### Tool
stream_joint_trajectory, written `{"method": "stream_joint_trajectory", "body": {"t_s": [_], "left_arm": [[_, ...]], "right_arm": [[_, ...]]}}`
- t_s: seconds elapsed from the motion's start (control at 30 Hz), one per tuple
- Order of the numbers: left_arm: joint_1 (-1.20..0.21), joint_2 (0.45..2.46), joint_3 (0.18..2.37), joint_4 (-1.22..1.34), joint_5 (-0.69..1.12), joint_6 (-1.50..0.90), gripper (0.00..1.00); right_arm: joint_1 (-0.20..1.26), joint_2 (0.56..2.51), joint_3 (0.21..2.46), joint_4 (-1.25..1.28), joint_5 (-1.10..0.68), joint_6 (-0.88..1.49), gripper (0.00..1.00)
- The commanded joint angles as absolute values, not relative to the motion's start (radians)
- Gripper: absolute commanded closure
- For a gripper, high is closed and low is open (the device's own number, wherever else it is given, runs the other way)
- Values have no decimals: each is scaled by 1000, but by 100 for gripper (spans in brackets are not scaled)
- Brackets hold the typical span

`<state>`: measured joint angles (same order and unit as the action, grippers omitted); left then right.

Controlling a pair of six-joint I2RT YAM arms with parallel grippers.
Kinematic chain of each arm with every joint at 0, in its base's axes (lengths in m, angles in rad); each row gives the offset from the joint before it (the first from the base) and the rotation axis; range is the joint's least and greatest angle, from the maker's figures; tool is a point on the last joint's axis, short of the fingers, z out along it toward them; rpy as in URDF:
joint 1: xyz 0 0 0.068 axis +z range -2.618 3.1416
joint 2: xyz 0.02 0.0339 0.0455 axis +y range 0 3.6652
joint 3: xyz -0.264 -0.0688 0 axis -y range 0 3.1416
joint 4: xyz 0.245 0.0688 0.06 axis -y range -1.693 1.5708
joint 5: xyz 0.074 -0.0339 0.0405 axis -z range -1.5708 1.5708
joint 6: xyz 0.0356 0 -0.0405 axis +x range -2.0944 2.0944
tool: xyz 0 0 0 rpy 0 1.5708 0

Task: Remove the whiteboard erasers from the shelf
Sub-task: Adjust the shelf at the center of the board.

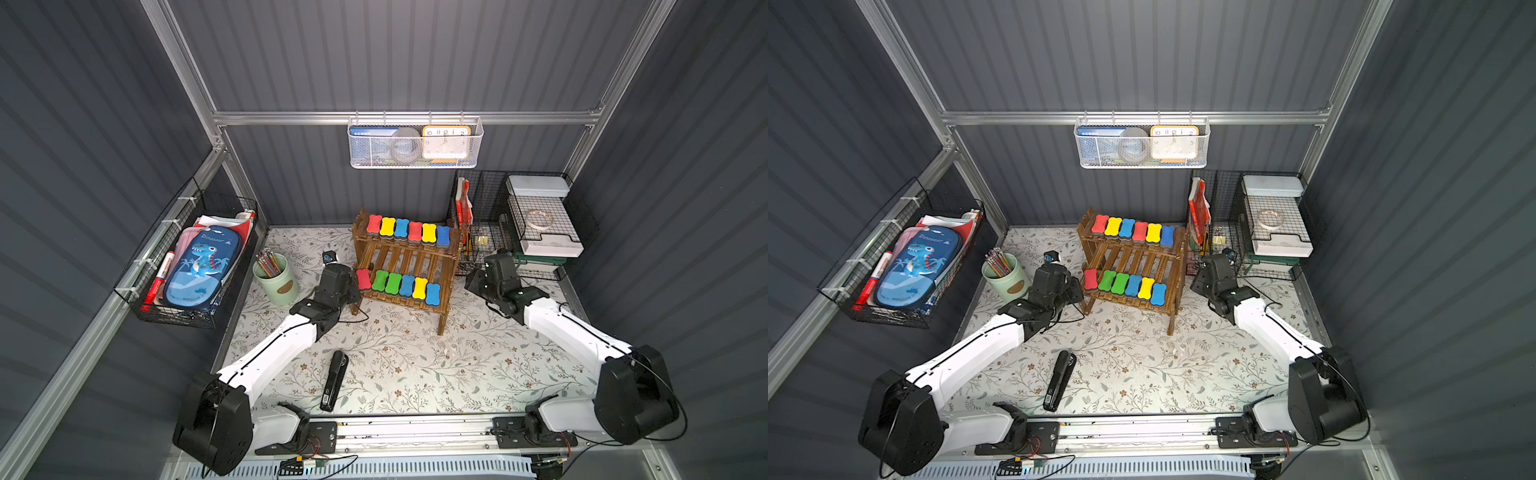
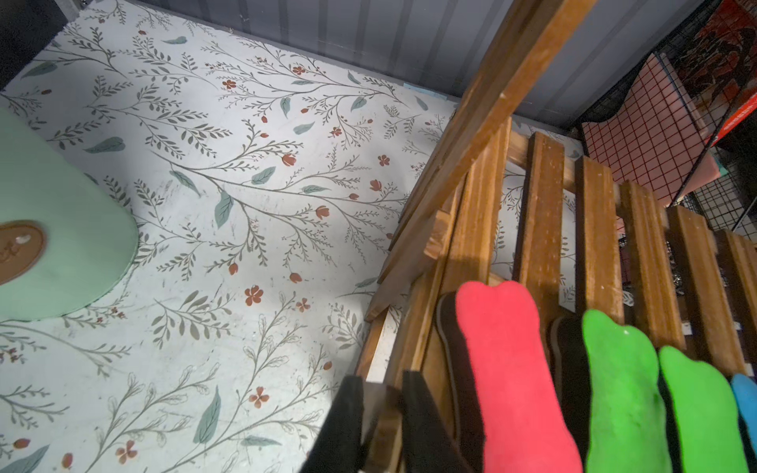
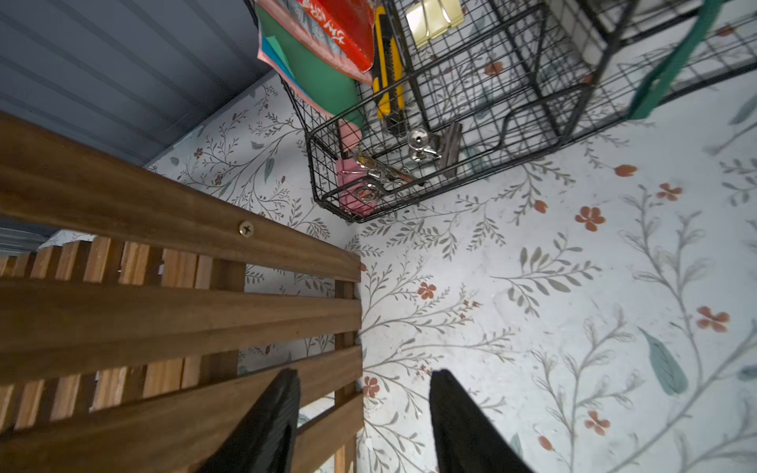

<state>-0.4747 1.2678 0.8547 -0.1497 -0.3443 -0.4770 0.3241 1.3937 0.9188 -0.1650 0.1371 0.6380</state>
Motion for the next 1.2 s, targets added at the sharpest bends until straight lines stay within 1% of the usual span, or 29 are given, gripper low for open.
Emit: {"method": "stream_joint_trajectory", "body": {"t_s": [0.0, 0.3, 0.67, 0.9, 1.0, 1.17], "left_arm": [[-480, 1223, 834, -195, -379, -537, 79], [-527, 1191, 821, -228, -377, -589, 78], [-578, 1218, 819, -231, -359, -638, 77], [-583, 1245, 845, -262, -379, -634, 73], [-583, 1240, 857, -281, -395, -643, 69], [-583, 1240, 883, -294, -410, -646, 56]], "right_arm": [[318, 1435, 977, -123, 93, 613, 46], [302, 1524, 1052, -84, 36, 604, 47], [288, 1634, 1166, -60, -49, 592, 48], [278, 1669, 1209, -71, -56, 606, 48], [275, 1651, 1195, -66, -44, 619, 47], [267, 1624, 1195, -84, -12, 627, 42]]}}
